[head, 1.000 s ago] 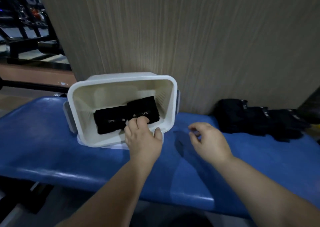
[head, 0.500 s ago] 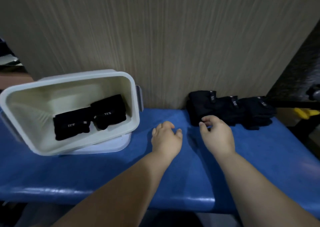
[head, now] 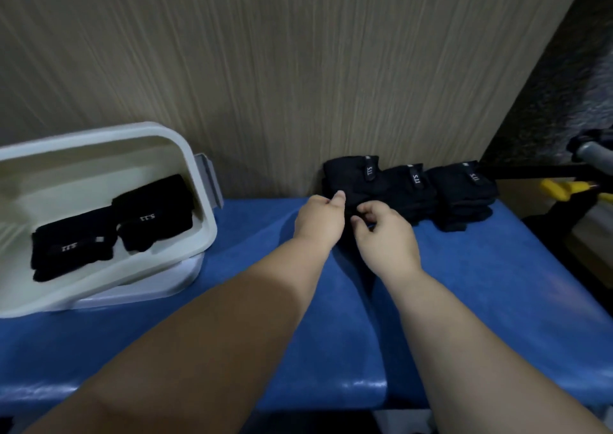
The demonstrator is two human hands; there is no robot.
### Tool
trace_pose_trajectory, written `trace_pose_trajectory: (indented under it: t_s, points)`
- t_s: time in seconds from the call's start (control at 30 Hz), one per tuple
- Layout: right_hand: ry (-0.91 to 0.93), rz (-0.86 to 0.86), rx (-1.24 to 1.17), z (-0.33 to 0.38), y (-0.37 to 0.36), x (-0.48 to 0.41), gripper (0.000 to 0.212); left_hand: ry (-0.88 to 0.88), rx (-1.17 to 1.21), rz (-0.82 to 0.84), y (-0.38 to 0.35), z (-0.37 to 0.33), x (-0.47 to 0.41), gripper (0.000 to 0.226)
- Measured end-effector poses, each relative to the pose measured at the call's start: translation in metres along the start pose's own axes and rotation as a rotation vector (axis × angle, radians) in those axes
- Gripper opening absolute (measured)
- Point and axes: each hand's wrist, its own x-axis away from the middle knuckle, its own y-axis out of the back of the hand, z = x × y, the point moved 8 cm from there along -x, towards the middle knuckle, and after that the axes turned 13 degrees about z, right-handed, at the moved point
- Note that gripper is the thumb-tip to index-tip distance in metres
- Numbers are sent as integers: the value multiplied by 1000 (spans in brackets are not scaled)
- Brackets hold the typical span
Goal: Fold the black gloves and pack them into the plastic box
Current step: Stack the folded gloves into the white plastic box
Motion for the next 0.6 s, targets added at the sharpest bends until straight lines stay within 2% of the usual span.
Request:
trace_pose_trajectory:
  t_s: [0.17, 0.27, 0.37, 0.5, 0.6]
  points:
    - [-11, 37, -27, 0, -1, -4, 27, 50, 45, 32, -3, -7, -8, 42]
    - [-42, -10, -25, 0, 4, -3, 27, 48, 102, 38, -4, -8, -12, 46]
    - [-53, -120, -58, 4, 14, 2, 22, -33, 229, 11, 1, -14, -9, 26]
    - [31, -279, -158, 12, 29, 11, 8, -111, 420, -34, 19, -23, 6, 13]
    - [94, -341, -221, 19, 36, 16, 13, -131, 546, -6, 36, -25, 18, 12]
